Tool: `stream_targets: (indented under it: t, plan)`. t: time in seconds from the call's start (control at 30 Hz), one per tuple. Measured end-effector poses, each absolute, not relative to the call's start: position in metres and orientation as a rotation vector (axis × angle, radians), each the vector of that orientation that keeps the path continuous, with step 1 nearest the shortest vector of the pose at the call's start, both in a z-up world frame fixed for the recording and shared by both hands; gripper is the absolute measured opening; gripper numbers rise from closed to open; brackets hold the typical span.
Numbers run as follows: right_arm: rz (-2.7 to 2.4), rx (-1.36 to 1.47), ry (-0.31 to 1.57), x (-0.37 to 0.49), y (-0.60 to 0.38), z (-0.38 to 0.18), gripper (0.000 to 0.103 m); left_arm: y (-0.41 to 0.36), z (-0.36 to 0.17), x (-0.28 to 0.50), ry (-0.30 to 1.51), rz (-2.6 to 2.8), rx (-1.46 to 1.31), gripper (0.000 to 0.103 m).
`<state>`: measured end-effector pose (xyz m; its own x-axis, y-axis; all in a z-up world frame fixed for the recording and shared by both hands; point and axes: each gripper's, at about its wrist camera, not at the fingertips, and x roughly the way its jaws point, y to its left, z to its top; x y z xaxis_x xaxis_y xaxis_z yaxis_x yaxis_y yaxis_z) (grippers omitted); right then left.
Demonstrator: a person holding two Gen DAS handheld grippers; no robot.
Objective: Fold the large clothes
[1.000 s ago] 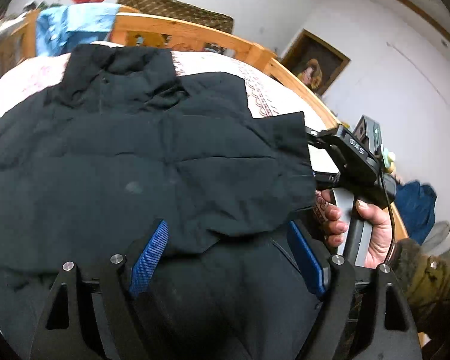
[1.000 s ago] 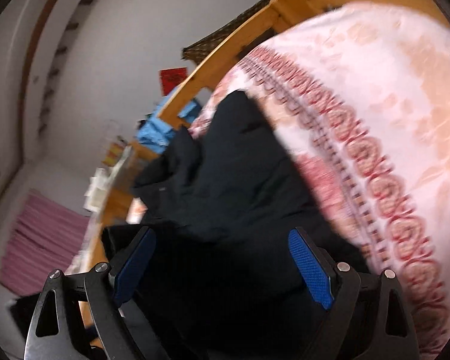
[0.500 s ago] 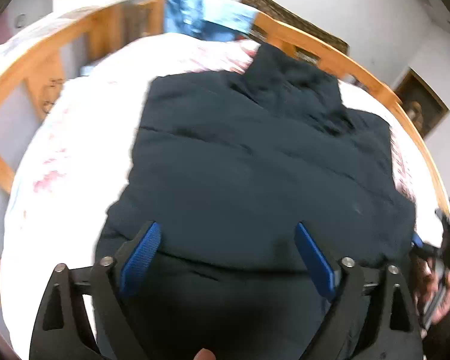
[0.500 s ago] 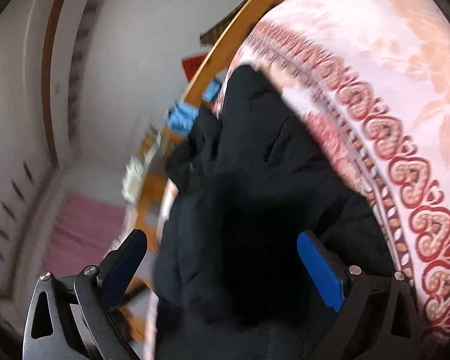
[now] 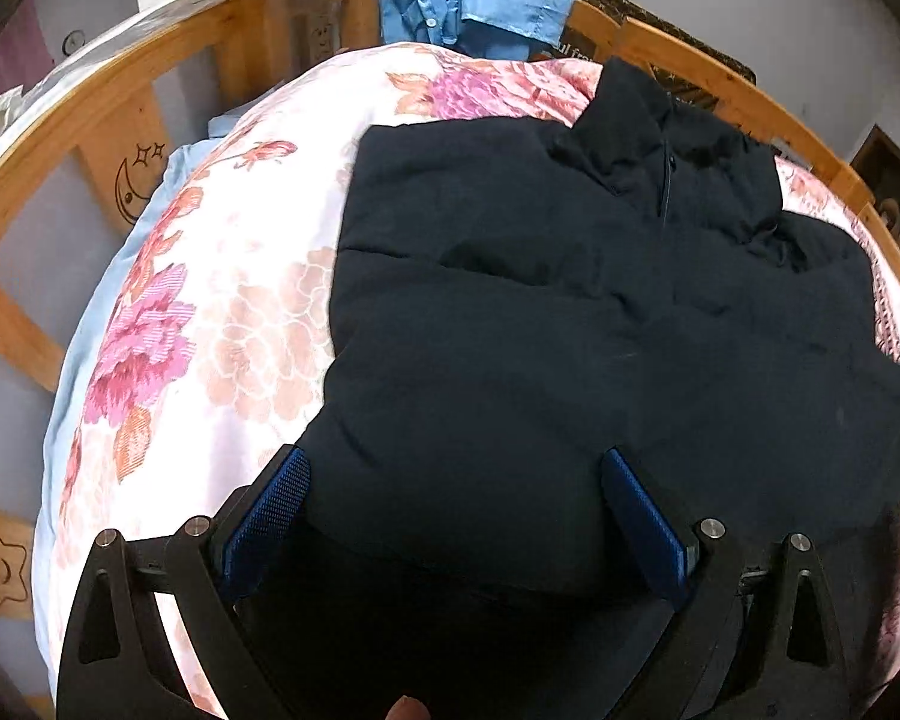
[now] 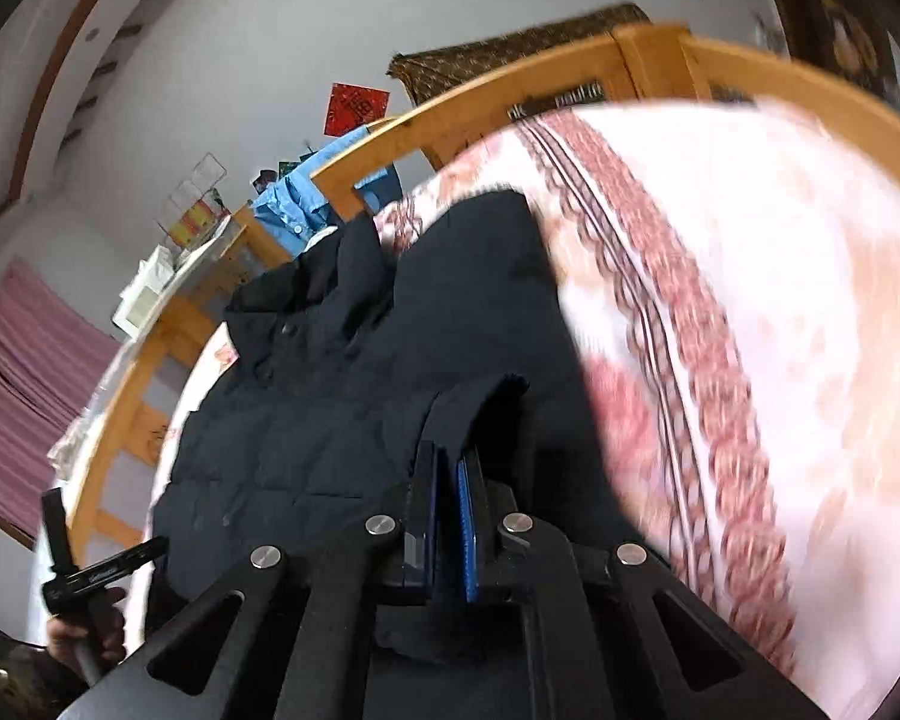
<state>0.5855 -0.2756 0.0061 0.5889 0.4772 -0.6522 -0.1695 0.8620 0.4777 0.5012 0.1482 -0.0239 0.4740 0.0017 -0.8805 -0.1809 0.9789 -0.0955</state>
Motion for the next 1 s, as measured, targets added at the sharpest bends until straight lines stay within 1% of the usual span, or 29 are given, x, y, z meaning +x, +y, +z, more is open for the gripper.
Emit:
stream_targets:
  t: [0.1,0.17,0.23,0.3,0.33,0.43,0.5,0.57,0.6,0.63,0.67,0.73,0.83,1.0]
  plan:
    - [0.333,0.278,0.902,0.600,-0.261,-0.012,0.006,0.145,-0.032,0.506,1.087,0.125,-0.172,0.096]
    - [0.301,0.214,0.939,0.607,-0.251,-0.031,0.006,0.143,-0.040,0.511,1.105,0.130,-0.157,0.098]
    - [0.290,0.193,0.954,0.605,-0.248,-0.044,0.006,0.139,-0.044,0.516,1.112,0.134,-0.147,0.099]
    - [0.282,0.171,0.938,0.602,-0.245,-0.044,0.007,0.140,-0.045,0.517,1.121,0.137,-0.142,0.099]
    - [0.278,0.162,0.933,0.602,-0.245,-0.044,0.010,0.141,-0.045,0.518,1.129,0.140,-0.149,0.099]
    - [0.290,0.167,0.946,0.603,-0.249,-0.039,0.010,0.145,-0.036,0.517,1.159,0.157,-0.184,0.099]
    - [0.306,0.178,0.934,0.605,-0.250,-0.029,0.018,0.147,-0.017,0.515,1.129,0.159,-0.223,0.099]
    - [0.342,0.181,0.925,0.605,-0.257,-0.021,0.037,0.142,0.004,0.514,1.097,0.180,-0.206,0.099]
    - [0.360,0.179,0.926,0.606,-0.260,-0.018,0.042,0.141,0.014,0.514,1.084,0.192,-0.199,0.099]
    - [0.378,0.178,0.928,0.608,-0.261,-0.017,0.050,0.139,0.024,0.513,1.067,0.196,-0.201,0.099]
    - [0.406,0.171,0.934,0.610,-0.264,-0.014,0.055,0.136,0.033,0.514,1.055,0.196,-0.206,0.099]
    - [0.441,0.143,0.942,0.611,-0.267,-0.011,0.061,0.130,0.044,0.517,1.037,0.200,-0.239,0.099]
    - [0.489,0.080,0.941,0.621,-0.267,-0.006,0.075,0.121,0.047,0.526,1.020,0.200,-0.329,0.099]
    - [0.541,0.042,0.947,0.648,-0.265,-0.001,0.079,0.107,0.042,0.564,1.063,0.165,-0.397,0.099]
